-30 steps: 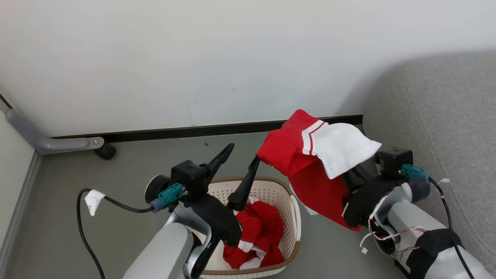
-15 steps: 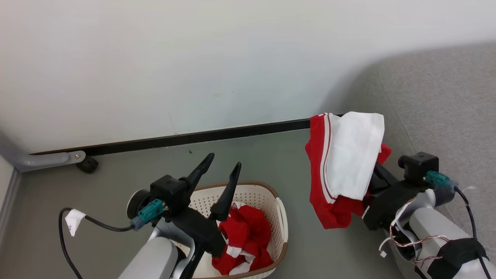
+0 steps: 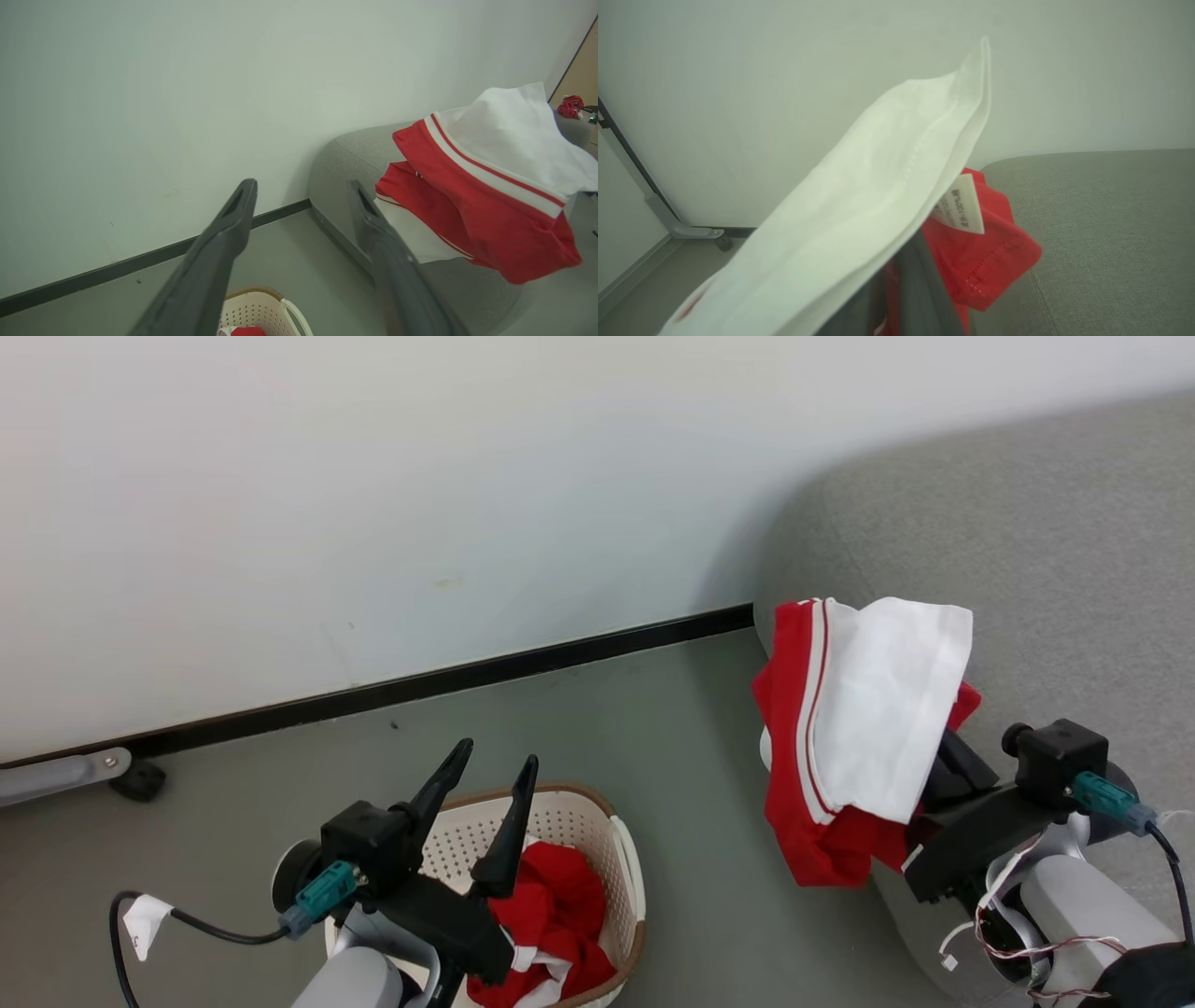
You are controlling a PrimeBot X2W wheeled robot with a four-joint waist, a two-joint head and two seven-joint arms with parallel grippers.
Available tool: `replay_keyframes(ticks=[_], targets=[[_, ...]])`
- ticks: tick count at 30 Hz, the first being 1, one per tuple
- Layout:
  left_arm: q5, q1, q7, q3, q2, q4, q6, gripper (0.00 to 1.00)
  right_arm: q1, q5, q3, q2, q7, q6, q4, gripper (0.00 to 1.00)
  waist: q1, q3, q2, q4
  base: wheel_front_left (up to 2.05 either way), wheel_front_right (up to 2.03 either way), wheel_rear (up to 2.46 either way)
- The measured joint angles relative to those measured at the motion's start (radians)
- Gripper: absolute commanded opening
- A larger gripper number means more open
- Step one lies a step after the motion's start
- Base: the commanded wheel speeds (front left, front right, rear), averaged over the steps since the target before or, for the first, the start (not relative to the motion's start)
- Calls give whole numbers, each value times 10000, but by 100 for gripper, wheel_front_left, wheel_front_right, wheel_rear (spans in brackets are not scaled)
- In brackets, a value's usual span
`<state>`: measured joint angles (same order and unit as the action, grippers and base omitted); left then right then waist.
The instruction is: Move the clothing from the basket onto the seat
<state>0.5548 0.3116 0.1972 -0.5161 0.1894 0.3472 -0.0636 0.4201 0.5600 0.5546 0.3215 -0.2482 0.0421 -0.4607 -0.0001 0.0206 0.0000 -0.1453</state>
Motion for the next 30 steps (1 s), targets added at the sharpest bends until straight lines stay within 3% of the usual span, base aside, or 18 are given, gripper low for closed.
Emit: replay_keyframes(ticks=[9, 30], targets=[[-4, -168, 173, -17, -2, -198, 21, 100, -751, -424, -675, 326, 0, -431, 1319, 0, 2, 112, 0, -701, 0, 0, 0], [-217, -554, 345, -426, -4, -865, 0, 100, -1830, -1198, -1760, 575, -8, -872, 3191, 0, 2, 361, -1, -2580, 0, 0, 0]])
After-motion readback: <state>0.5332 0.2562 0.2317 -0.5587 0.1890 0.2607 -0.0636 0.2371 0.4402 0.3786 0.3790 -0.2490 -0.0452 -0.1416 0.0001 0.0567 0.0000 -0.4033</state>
